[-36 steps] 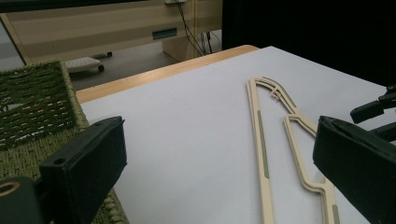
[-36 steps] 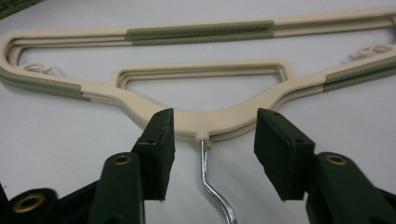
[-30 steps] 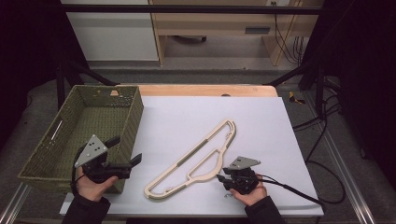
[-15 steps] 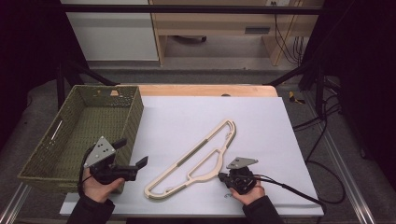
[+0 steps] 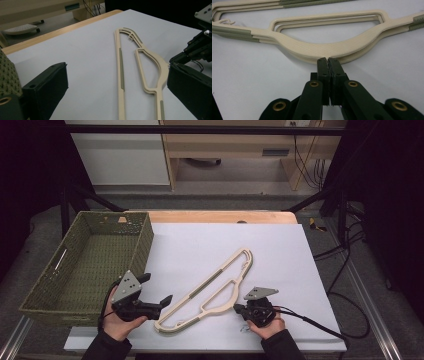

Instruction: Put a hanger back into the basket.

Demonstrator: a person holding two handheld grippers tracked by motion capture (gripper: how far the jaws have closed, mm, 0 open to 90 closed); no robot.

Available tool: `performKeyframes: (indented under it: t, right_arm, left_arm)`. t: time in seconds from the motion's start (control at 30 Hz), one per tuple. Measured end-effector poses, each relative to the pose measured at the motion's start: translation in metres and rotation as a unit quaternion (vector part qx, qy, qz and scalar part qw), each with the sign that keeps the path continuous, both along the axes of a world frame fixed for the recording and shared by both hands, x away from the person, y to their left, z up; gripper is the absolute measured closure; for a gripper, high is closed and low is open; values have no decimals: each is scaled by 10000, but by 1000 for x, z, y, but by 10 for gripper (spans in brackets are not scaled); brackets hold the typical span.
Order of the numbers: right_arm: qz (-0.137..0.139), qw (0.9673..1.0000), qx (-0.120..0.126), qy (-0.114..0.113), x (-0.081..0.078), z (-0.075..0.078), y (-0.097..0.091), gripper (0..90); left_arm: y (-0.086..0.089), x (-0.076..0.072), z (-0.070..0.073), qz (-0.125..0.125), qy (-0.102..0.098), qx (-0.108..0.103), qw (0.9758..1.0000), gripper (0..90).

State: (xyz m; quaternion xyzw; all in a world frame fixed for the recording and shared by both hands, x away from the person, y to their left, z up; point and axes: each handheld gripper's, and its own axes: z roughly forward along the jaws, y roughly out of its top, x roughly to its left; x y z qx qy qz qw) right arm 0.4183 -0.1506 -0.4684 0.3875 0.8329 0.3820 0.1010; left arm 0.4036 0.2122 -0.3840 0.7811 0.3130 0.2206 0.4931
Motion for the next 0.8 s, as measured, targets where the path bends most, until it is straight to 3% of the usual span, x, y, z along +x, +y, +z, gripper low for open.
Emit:
performKeyframes:
  t: [0.43, 0.7, 0.73, 0.8]
  right_arm:
    - [27, 10000, 34, 6, 0, 3, -2, 892]
    - [61, 10000, 26, 14, 4, 12, -6, 893]
    - [80, 10000, 22, 31, 3, 14, -6, 892]
    - [149, 9999, -63, -18, 4, 15, -6, 893]
  left_arm:
    - [-14, 0, -8, -148, 134, 93, 9998, 44]
    - [-53, 2, -17, -508, 384, 473, 9968, 75]
    - [-67, 3, -21, -627, 441, 677, 9948, 80]
    - [-80, 4, -25, -749, 511, 818, 9925, 92]
